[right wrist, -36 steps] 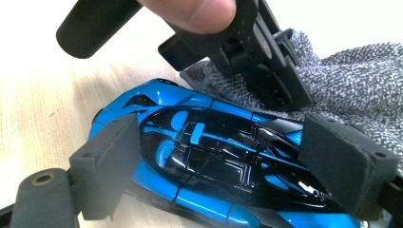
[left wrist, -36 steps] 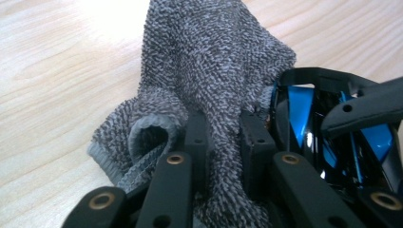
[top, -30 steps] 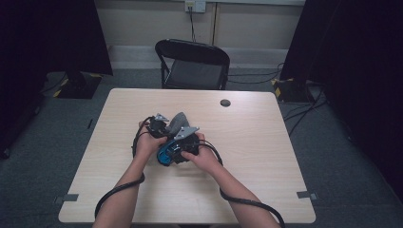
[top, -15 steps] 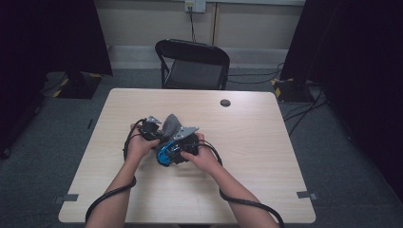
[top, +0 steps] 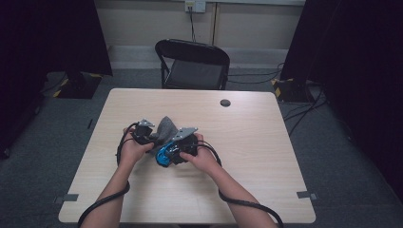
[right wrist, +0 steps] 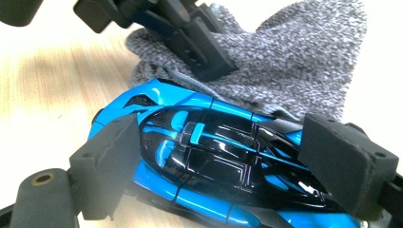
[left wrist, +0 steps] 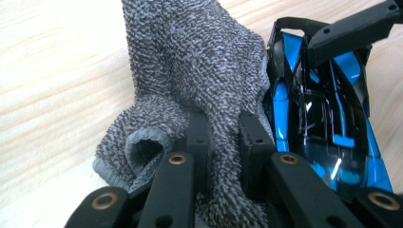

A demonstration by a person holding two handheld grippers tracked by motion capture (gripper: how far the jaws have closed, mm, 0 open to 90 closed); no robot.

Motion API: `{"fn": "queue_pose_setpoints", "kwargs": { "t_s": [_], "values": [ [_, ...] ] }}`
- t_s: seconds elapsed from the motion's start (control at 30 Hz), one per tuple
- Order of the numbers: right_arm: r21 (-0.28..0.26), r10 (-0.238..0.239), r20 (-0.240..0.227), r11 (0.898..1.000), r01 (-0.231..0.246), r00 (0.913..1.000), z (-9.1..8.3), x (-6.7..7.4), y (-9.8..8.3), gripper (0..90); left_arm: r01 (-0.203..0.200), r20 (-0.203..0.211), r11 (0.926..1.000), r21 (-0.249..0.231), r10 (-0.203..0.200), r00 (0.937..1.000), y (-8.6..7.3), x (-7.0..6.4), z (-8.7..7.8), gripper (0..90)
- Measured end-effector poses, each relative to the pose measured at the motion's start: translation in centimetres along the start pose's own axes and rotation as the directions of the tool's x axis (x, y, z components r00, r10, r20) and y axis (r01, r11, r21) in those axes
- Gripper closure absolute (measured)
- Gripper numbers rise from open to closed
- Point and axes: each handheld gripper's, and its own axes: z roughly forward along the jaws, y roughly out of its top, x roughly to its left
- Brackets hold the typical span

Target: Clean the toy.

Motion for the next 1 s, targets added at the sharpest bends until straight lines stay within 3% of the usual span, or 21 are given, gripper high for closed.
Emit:
{"fn": "queue_pose_setpoints", "kwargs": {
  "t_s": [1.0],
  "values": [
    [0.008, -0.002, 0.003, 1.0, 0.002, 1.0, 0.0, 0.1, 0.1, 13.7, 0.027, 0.006, 0.9996, 0.002, -0.027, 0.9996, -3.9, 0.2, -3.9, 77.1]
  ]
}}
